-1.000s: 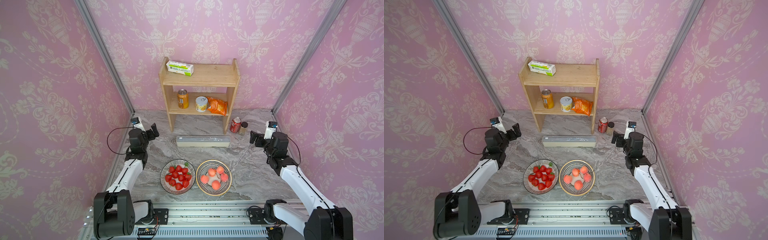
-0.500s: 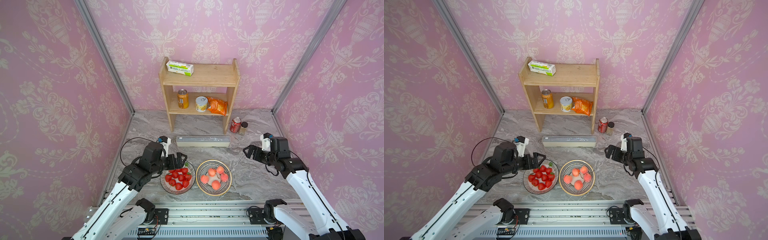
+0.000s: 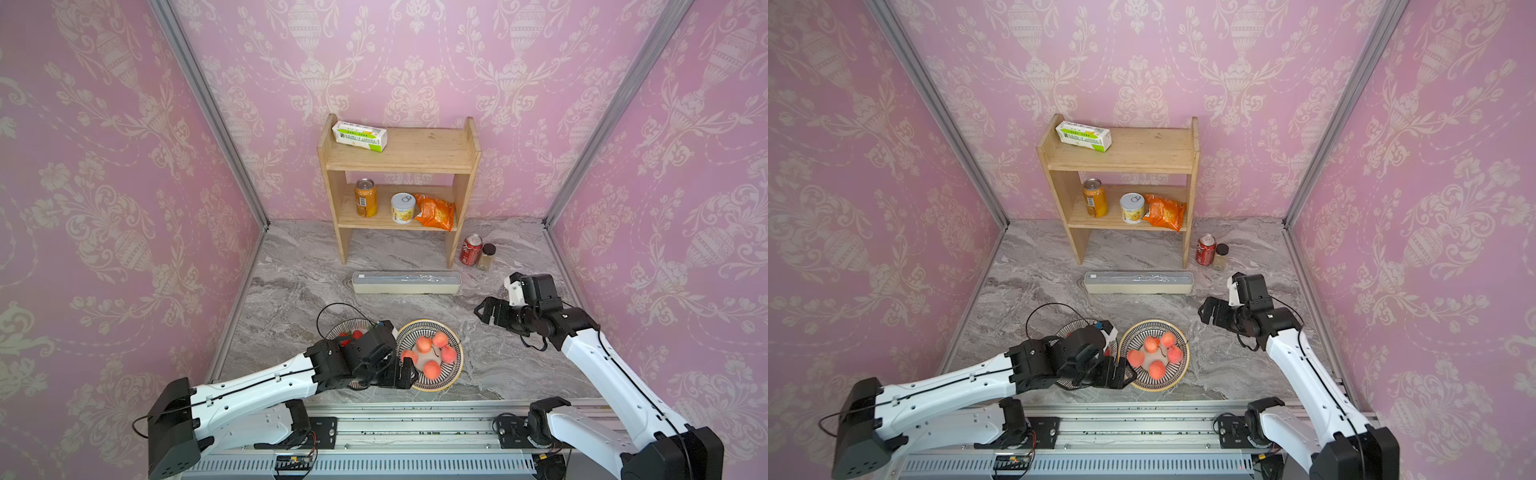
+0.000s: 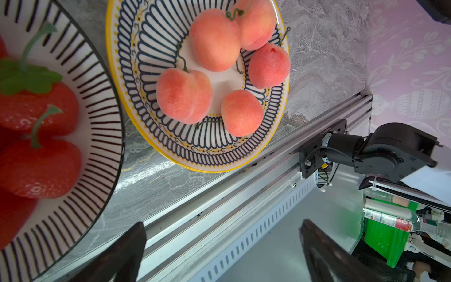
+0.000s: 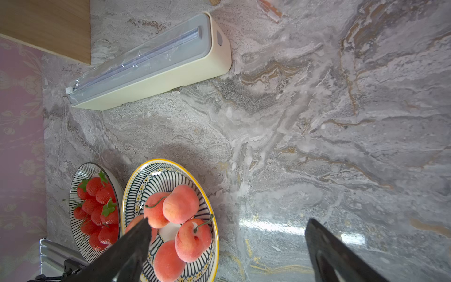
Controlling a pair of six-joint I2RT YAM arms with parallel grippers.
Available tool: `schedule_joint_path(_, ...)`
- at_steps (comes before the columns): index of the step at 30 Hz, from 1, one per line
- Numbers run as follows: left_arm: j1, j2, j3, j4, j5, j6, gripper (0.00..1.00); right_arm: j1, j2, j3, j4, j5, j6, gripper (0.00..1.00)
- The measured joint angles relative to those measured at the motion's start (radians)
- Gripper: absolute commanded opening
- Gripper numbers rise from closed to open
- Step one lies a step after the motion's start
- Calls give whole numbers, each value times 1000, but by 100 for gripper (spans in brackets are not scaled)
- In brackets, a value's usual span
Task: Wrap the plate with plastic wrap
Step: Move the plate to the center of the board.
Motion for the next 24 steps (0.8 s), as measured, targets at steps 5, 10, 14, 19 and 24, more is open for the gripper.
schedule_joint_path(5,35,62,-59,84,57,-51,99,0,0,0,-2,19,0,100)
schedule_joint_path(10,74,114,-92,114,111,-69,99,0,0,13,-13,31,0,100)
schedule_joint_path(14,114,125,-108,126,151,-75,99,0,1,17,-25,28,0,100)
schedule_joint_path(19,242,124,-110,121,190,-13,99,3,24,17,-49,-12,-1,100)
schedule_joint_path(24,393,154,-109,110,198,95,99,34,69,14,-59,-82,0,100)
